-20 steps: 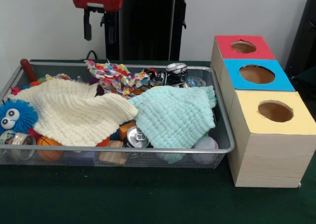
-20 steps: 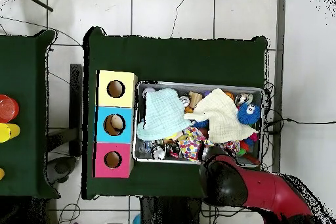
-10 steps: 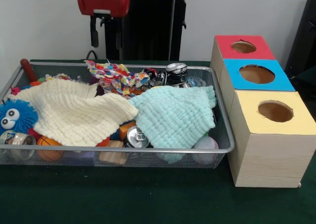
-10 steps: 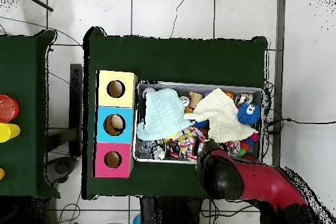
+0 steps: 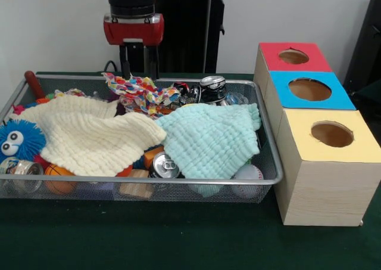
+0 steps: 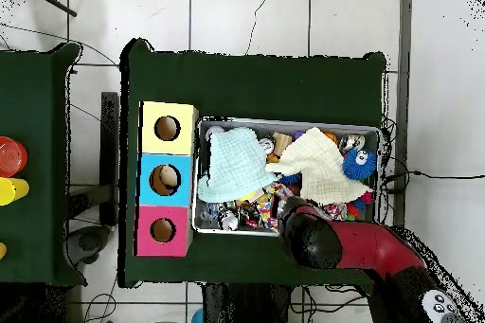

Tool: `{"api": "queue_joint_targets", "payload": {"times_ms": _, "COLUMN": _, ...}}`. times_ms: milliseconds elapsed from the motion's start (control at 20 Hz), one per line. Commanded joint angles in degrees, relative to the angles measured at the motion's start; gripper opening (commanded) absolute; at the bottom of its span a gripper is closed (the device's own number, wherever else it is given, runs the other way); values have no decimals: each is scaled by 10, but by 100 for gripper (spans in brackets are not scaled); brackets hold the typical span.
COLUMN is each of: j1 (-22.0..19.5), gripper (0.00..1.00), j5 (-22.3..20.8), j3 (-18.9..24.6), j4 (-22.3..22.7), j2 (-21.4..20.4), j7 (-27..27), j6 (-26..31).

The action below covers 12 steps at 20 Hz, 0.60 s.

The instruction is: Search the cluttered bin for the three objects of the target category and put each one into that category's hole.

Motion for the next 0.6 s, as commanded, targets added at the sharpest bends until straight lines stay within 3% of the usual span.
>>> {"api": "queue_joint_targets", "payload": {"times_ms": 50, "j1": 12, "gripper": 100, "j5": -60, "j3": -17, "j4": -62, "j2": 66, "j7": 19, "j6": -53}}
{"api": "queue_joint_targets", "payload": {"times_ms": 600, "j1": 23, "gripper": 100, "j5": -79, "j3": -33, "j4": -102, "j2": 111, "j7": 23, "j6": -42}}
